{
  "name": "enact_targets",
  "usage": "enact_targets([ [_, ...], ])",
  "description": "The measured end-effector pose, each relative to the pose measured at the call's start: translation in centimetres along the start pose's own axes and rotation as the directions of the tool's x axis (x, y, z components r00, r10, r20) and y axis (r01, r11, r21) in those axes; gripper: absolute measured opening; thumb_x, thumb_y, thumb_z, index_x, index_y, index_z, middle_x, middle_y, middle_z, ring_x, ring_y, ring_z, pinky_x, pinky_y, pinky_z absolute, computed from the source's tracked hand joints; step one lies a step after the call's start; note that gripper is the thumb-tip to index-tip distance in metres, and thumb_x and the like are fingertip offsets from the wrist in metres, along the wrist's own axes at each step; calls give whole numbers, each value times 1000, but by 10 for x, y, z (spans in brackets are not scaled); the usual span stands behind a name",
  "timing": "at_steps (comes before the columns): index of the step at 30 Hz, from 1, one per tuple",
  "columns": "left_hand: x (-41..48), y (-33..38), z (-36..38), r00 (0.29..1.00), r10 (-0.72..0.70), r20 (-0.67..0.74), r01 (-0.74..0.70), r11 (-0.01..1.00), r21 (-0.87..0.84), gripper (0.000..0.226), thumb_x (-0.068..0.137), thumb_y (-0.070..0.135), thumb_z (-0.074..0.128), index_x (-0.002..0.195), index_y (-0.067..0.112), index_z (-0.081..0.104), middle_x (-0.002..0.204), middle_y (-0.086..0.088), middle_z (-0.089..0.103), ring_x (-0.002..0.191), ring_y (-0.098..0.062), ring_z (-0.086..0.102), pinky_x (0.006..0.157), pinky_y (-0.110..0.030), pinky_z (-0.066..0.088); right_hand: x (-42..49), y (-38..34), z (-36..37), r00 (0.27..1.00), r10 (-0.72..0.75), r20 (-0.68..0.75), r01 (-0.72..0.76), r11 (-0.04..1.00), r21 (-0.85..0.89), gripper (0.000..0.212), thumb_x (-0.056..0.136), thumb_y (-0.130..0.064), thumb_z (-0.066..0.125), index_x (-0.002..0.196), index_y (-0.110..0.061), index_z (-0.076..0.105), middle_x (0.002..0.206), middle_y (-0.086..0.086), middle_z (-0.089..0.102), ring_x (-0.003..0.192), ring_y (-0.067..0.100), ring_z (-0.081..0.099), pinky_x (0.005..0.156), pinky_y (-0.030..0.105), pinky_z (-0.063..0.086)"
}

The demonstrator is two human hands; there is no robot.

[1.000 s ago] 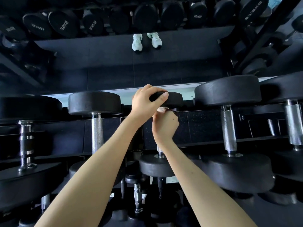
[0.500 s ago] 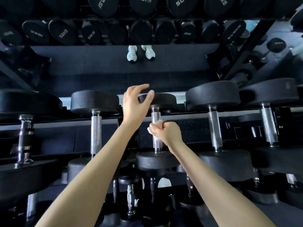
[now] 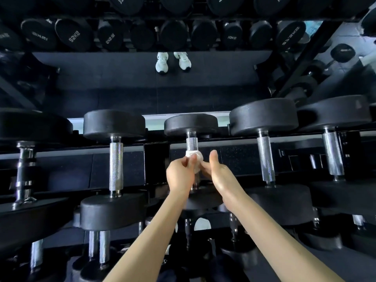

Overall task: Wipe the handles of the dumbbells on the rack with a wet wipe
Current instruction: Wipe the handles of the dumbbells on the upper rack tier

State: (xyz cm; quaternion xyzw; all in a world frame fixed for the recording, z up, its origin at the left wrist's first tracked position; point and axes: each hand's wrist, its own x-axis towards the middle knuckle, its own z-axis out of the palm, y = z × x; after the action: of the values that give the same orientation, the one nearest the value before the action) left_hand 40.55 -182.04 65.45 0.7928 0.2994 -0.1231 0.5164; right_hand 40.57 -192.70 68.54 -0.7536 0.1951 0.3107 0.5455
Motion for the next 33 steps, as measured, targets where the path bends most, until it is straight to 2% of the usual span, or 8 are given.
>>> enact_targets([
  [5, 15, 6, 6, 989, -148, -31, 137, 966, -220, 30, 86, 43, 64, 67, 20, 66, 67, 0, 64, 65, -12, 57, 64, -30, 47, 2, 44, 2, 979, -148, -143, 113, 967, -229, 77, 92, -60, 20, 104, 0, 67, 105, 13, 70, 106, 26, 61, 92, 37, 43],
  [9, 29, 18, 5, 975, -221, 3, 206, 905, -371, 21, 82, 39, 69, 79, 17, 67, 78, 2, 69, 81, -15, 65, 80, -31, 52, 5, 61, 17, 939, -232, -253, 209, 971, -114, 59, 93, -59, 30, 100, -19, 74, 93, -5, 74, 96, 8, 65, 89, 36, 49],
  [12, 46, 33, 3, 977, -211, 15, 199, 893, -404, 27, 82, 34, 70, 91, 9, 66, 88, 0, 68, 87, -16, 64, 81, -28, 50, 6, 60, 16, 939, -208, -272, 205, 978, -38, 73, 83, -66, 33, 96, -4, 71, 91, 16, 71, 94, 24, 66, 88, 43, 50],
  [15, 50, 38, 1, 986, -163, 44, 168, 923, -347, 22, 83, 33, 69, 91, 14, 64, 81, 4, 64, 74, -10, 59, 65, -21, 46, 6, 58, 13, 943, -202, -265, 213, 977, 11, 64, 83, -63, 39, 94, -8, 72, 91, 11, 72, 94, 20, 66, 90, 43, 48],
  [17, 49, 35, -3, 994, -96, 44, 104, 958, -267, 22, 85, 35, 68, 85, 13, 63, 74, 5, 62, 66, -9, 54, 57, -19, 42, 4, 57, 15, 940, -219, -263, 223, 975, -16, 84, 81, -74, 36, 89, 4, 66, 93, 25, 66, 95, 32, 61, 88, 45, 45],
  [25, 21, 10, 18, 990, 119, -71, -81, 911, 405, 22, 99, 15, 40, 108, 4, 57, 80, 1, 56, 64, -10, 51, 42, -15, 28, 8, 62, 18, 927, -242, -286, 239, 970, -46, 83, 81, -74, 31, 81, 1, 65, 73, 21, 64, 71, 31, 62, 68, 46, 48],
  [28, 27, 15, 12, 994, 106, -34, -87, 932, 352, 20, 95, 12, 45, 99, 4, 62, 86, -5, 63, 69, -13, 55, 49, -18, 33, 7, 63, 18, 929, -251, -272, 241, 968, -69, 93, 76, -83, 25, 82, 0, 66, 73, 17, 66, 71, 28, 61, 70, 44, 47],
  [33, 47, 26, 5, 1000, 15, -2, -15, 992, 122, 25, 95, 23, 55, 100, 3, 67, 90, -11, 68, 73, -14, 55, 55, -23, 36, 5, 60, 13, 951, -217, -221, 210, 976, -52, 64, 87, -66, 37, 99, -14, 73, 94, 1, 73, 94, 10, 65, 86, 30, 48],
])
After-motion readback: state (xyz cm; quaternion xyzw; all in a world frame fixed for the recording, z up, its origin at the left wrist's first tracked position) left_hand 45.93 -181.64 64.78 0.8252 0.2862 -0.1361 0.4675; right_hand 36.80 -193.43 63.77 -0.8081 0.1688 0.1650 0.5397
